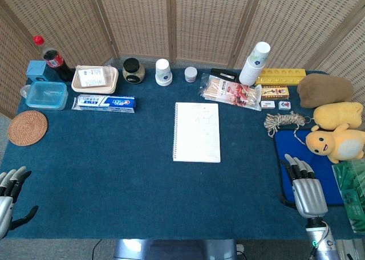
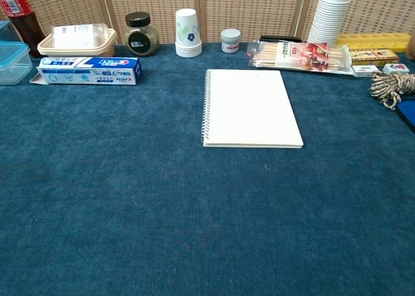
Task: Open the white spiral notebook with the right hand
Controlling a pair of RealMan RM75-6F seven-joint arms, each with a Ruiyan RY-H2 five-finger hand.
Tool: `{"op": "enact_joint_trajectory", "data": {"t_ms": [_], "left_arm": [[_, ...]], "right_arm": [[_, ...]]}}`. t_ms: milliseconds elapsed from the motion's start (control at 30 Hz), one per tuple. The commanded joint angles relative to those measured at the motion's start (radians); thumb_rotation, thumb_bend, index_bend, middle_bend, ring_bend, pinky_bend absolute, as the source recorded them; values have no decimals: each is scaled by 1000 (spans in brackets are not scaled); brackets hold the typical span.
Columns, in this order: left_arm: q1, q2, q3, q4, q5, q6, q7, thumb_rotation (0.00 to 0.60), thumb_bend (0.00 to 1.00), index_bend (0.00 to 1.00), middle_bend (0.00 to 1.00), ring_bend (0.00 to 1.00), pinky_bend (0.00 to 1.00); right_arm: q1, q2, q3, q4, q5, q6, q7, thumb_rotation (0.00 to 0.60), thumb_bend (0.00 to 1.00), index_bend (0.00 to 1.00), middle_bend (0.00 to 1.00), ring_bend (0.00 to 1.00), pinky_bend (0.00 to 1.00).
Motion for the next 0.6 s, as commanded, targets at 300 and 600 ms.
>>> {"op": "enact_joint_trajectory", "data": {"t_ms": [300, 600], "left_arm": [[3, 10, 0, -2, 13, 22, 0, 600, 252, 154, 68, 28, 0], [3, 25, 1, -24, 48, 51, 18, 600, 252, 154, 69, 27, 0]], "right_arm": [[24, -17, 9, -8, -16, -23, -5, 600, 157, 127, 135, 104, 156], [145, -109, 71, -56, -25, -136, -74, 600, 158, 124, 132, 102, 156]]}}
